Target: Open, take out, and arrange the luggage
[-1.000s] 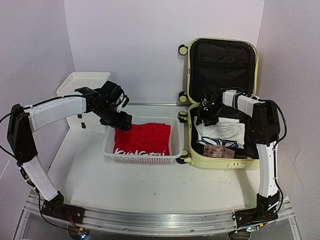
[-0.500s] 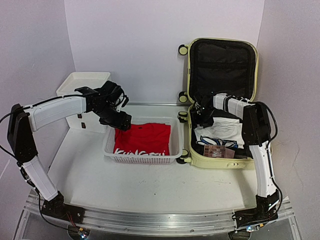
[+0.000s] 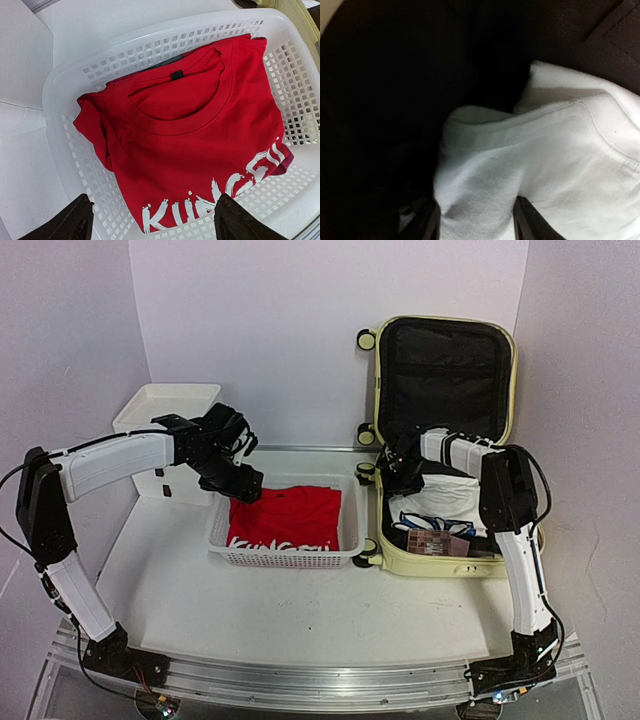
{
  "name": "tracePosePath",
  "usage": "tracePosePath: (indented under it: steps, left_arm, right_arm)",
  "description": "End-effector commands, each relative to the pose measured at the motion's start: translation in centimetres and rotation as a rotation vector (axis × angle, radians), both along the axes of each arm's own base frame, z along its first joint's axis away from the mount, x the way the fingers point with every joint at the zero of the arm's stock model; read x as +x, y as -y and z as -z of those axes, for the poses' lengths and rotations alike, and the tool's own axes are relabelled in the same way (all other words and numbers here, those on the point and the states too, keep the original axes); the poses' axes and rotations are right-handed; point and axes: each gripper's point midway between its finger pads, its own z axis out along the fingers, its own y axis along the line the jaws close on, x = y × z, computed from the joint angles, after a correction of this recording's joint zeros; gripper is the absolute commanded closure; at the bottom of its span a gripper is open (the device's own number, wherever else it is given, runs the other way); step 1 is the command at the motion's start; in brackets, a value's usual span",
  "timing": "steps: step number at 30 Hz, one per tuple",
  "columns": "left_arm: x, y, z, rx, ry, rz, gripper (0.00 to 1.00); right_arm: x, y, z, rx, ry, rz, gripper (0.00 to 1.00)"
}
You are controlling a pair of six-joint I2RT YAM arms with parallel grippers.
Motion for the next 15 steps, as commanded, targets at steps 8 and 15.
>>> tracePosePath:
  steps: [8, 15]
  left_arm:
    - [0.8, -0.2, -2.1, -0.013, 0.056, -0.021, 0.16]
    - [0.7, -0.3, -2.0, -0.011, 0.053, -0.023, 0.16]
  right_arm:
    - [-4.0, 4.3, 6.1, -0.097, -0.189, 0.047, 0.62]
    - [-3.8, 3.7, 5.2, 0.020, -0.173, 0.029, 0.81]
